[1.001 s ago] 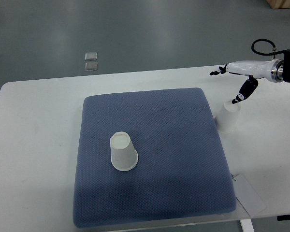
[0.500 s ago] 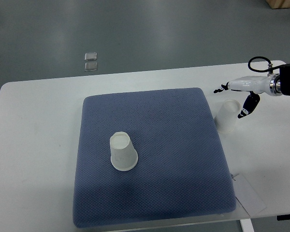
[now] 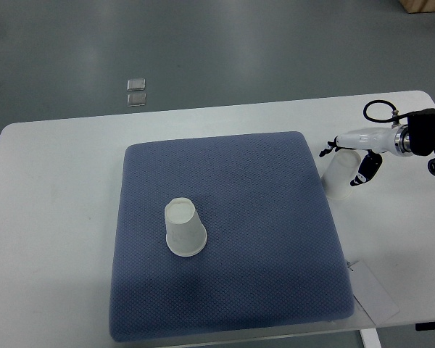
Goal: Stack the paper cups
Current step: 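Close the right hand fingers around the white paper cup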
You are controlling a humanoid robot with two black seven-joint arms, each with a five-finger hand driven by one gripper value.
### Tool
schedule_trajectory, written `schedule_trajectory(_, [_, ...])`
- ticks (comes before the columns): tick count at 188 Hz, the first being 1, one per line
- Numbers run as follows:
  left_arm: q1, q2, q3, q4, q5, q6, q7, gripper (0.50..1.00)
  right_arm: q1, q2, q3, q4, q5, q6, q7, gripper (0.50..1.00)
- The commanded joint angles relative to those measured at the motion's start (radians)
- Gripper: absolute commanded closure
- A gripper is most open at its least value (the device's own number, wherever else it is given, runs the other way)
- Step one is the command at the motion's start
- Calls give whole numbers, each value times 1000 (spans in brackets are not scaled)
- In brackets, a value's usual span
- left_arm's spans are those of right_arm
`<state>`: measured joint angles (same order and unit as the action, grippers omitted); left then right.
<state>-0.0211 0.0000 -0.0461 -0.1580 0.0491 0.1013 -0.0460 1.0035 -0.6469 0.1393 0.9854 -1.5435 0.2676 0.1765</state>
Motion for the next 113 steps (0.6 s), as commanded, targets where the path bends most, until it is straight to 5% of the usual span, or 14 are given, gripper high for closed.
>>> schedule_trajectory(1, [0, 0, 0, 0, 0, 0, 0, 500, 0, 1, -6, -4, -3, 1, 0, 750])
schedule_trajectory(28, [0, 0, 0, 0, 0, 0, 0, 500, 0, 6, -7, -16, -3, -1, 0, 820])
schedule_trajectory(65, [0, 0, 0, 0, 0, 0, 0, 500, 3, 3, -4, -19, -4, -13, 0, 997])
schedule_trajectory(113, [0, 0, 0, 0, 0, 0, 0, 500, 152, -46, 23, 29, 37, -7, 18, 1000])
